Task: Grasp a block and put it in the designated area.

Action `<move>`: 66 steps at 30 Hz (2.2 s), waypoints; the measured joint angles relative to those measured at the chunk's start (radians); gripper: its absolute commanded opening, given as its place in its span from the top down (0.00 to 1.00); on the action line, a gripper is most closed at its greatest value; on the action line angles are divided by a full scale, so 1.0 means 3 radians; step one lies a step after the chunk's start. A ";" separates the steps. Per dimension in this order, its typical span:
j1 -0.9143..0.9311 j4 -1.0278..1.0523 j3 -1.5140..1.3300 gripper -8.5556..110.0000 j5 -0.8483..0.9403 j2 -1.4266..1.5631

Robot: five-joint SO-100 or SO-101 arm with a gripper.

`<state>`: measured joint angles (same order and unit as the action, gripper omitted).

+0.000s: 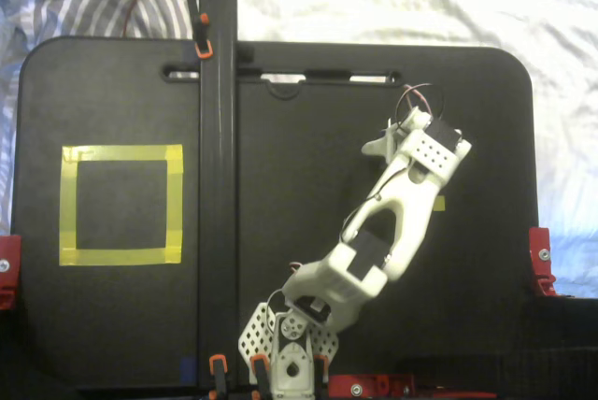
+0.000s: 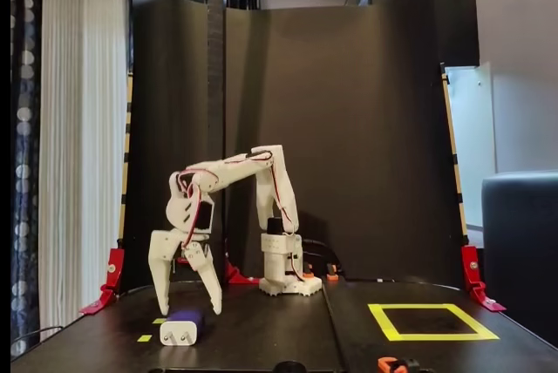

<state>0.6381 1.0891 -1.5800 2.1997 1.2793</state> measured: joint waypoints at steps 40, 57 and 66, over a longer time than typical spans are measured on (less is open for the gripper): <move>-0.0051 -0.0220 0.0031 0.79 0.0000 -0.0312; -0.0143 -0.0066 0.0036 0.79 -0.0133 -0.0235; -0.0348 0.0435 0.0031 0.79 -0.0312 0.0368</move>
<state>0.5338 1.2195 -1.5708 2.1062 1.3898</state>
